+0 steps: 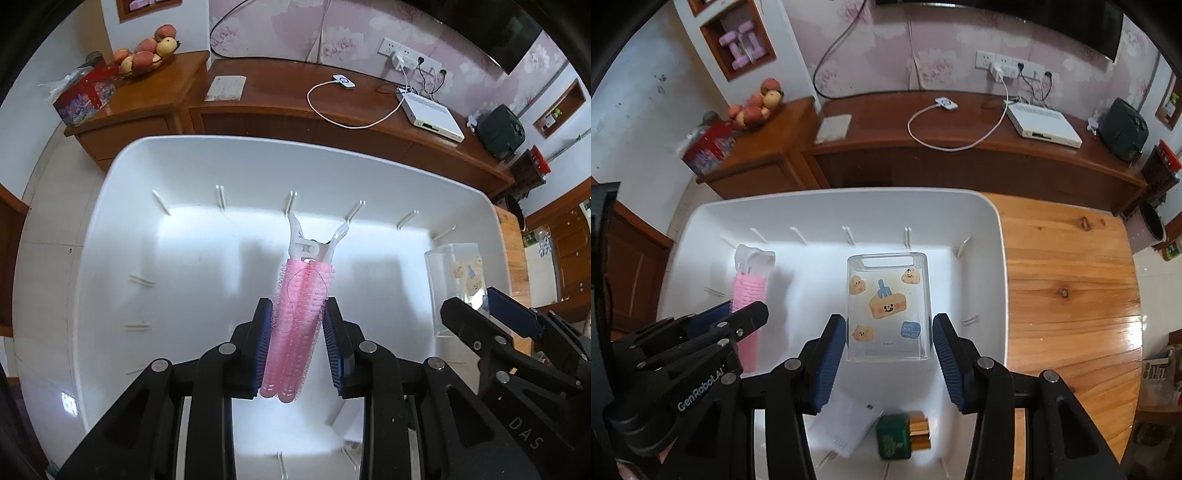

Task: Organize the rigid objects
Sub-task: 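Carry the curlers and plastic box into the white bin and open both grippers, then withdraw both grippers from the bin back over the table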

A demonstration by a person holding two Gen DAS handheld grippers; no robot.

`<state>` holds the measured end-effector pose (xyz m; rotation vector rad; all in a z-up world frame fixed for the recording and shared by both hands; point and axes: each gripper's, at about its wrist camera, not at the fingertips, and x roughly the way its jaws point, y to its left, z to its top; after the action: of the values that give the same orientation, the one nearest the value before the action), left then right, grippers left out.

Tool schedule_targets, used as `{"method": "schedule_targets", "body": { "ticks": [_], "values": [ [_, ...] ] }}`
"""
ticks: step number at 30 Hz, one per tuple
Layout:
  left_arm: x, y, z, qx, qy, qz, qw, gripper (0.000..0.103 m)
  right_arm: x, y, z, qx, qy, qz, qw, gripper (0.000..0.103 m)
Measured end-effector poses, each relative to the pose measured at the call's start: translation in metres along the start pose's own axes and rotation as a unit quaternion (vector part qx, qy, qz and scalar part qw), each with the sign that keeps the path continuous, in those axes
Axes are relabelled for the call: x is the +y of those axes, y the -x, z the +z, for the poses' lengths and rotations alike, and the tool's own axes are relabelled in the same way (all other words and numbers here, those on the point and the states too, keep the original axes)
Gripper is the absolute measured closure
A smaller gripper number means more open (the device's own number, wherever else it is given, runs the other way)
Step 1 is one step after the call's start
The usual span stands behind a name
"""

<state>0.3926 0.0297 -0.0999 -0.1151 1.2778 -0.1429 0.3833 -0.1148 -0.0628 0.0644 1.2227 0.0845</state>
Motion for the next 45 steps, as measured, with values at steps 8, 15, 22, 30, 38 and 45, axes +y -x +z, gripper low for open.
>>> {"method": "schedule_targets", "body": {
  "ticks": [8,15,22,30,38,45],
  "values": [
    [0.000,-0.020,-0.001,0.010,-0.005,0.003,0.9999,0.073,-0.003,-0.021,0.002,0.008,0.013,-0.010,1.000,0.054],
    [-0.003,-0.022,-0.004,0.000,-0.022,0.022,0.9995,0.070,0.000,-0.029,0.003,0.008,0.022,-0.024,0.999,0.048],
    [0.004,-0.014,-0.008,0.009,0.003,0.020,0.9998,0.041,0.001,-0.019,-0.002,-0.005,0.026,-0.025,0.999,0.039],
    [0.009,0.014,-0.023,0.005,0.023,0.027,0.9994,0.040,-0.005,0.021,-0.016,-0.033,0.026,-0.019,0.999,0.039],
    [-0.004,0.073,-0.054,-0.032,-0.013,0.025,0.9991,0.040,-0.014,0.078,-0.047,-0.066,0.029,-0.018,0.997,0.039],
    [-0.016,0.124,-0.098,-0.015,-0.033,-0.073,0.9967,0.040,-0.020,0.127,-0.091,-0.087,0.038,-0.008,0.995,0.039]
  ]
}}
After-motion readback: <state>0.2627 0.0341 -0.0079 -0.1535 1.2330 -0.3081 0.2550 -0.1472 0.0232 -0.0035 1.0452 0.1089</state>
